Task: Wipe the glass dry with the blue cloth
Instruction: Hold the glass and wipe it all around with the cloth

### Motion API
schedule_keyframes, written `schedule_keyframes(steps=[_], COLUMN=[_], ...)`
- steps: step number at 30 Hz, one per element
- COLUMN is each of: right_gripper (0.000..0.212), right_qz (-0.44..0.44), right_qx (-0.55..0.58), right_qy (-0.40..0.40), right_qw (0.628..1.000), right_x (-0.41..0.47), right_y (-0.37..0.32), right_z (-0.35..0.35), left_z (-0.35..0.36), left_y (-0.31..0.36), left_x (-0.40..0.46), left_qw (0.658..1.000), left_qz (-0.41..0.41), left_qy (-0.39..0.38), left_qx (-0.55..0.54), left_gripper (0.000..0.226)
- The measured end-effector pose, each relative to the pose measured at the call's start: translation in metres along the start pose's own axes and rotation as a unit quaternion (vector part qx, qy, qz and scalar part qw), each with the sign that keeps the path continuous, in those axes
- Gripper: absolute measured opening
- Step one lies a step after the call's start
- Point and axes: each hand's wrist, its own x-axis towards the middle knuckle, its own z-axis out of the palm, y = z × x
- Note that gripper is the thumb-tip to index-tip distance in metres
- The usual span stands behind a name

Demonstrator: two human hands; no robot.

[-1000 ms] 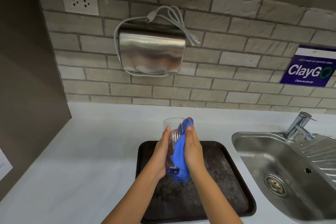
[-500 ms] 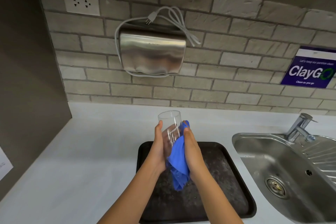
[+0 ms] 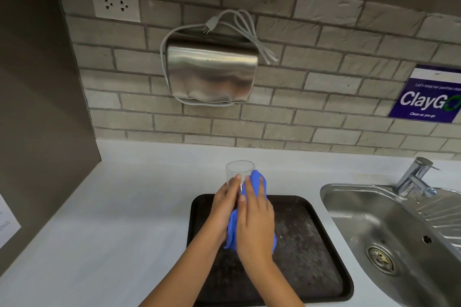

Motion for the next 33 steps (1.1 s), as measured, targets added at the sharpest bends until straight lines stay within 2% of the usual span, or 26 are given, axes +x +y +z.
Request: schedule_keyframes(steps=[2,3,6,8,11,12,14,16,18,19,21,24,26,28,31,33], right_gripper=[0.055,0.052,0.044,0.042,0.045,0.045,0.043,0.045,0.046,0.045,0.043,0.044,0.047,0.045,0.038,0.042], right_qz=[-0.114,-0.129,-0.010,0.060,0.159,0.154,0.074,-0.054,-0.071,-0.050,0.026,0.181,0.225,0.196,0.089,0.040], right_qx=[-0.060,-0.045,0.108,0.226,0.322,0.306,0.192,0.038,-0.010,0.021,0.161,0.358,0.392,0.351,0.204,0.107], right_qy=[-0.019,-0.029,-0.046,-0.081,-0.108,-0.101,-0.074,-0.048,-0.043,-0.054,-0.086,-0.139,-0.148,-0.115,-0.072,-0.064], right_qw=[0.991,0.990,0.993,0.969,0.927,0.934,0.976,0.997,0.997,0.997,0.983,0.906,0.880,0.908,0.972,0.991], right_x=[0.000,0.005,0.024,0.037,0.049,0.046,0.034,0.018,0.012,0.015,0.024,0.046,0.051,0.044,0.031,0.027], right_y=[0.002,0.003,0.004,0.003,0.005,0.005,-0.002,-0.006,-0.004,-0.003,-0.001,0.007,0.012,0.010,0.000,-0.001], right_z=[0.003,0.002,-0.009,-0.017,-0.023,-0.023,-0.020,-0.010,-0.005,-0.007,-0.014,-0.024,-0.025,-0.022,-0.019,-0.016], left_z=[-0.005,-0.007,-0.007,-0.006,-0.003,-0.003,-0.005,-0.006,-0.006,-0.006,-0.009,0.000,0.003,0.004,0.004,0.003], left_y=[0.001,0.001,-0.005,-0.008,-0.008,-0.007,-0.007,-0.005,-0.005,-0.005,-0.006,-0.002,-0.002,-0.003,-0.007,-0.008], left_x=[0.000,-0.002,-0.004,-0.004,0.000,0.001,0.002,-0.002,0.000,0.000,0.000,0.002,0.005,0.009,0.019,0.023], left_qw=[1.000,0.999,0.997,0.992,0.993,0.994,0.991,0.992,0.988,0.989,0.989,0.983,0.986,0.987,0.994,0.997], left_qz=[0.000,-0.007,-0.024,-0.055,-0.061,-0.063,-0.067,-0.053,-0.055,-0.052,-0.044,-0.040,-0.022,-0.025,-0.021,-0.010], left_qy=[-0.020,-0.032,-0.062,-0.066,-0.051,-0.046,-0.053,-0.060,-0.091,-0.104,-0.105,-0.095,-0.094,-0.072,-0.023,-0.005], left_qx=[0.013,0.013,-0.034,-0.089,-0.082,-0.083,-0.106,-0.098,-0.110,-0.090,-0.094,-0.154,-0.134,-0.138,-0.106,-0.070], left_gripper=[0.025,0.028,0.042,0.052,0.058,0.058,0.057,0.040,0.020,0.022,0.035,0.063,0.066,0.068,0.047,0.040])
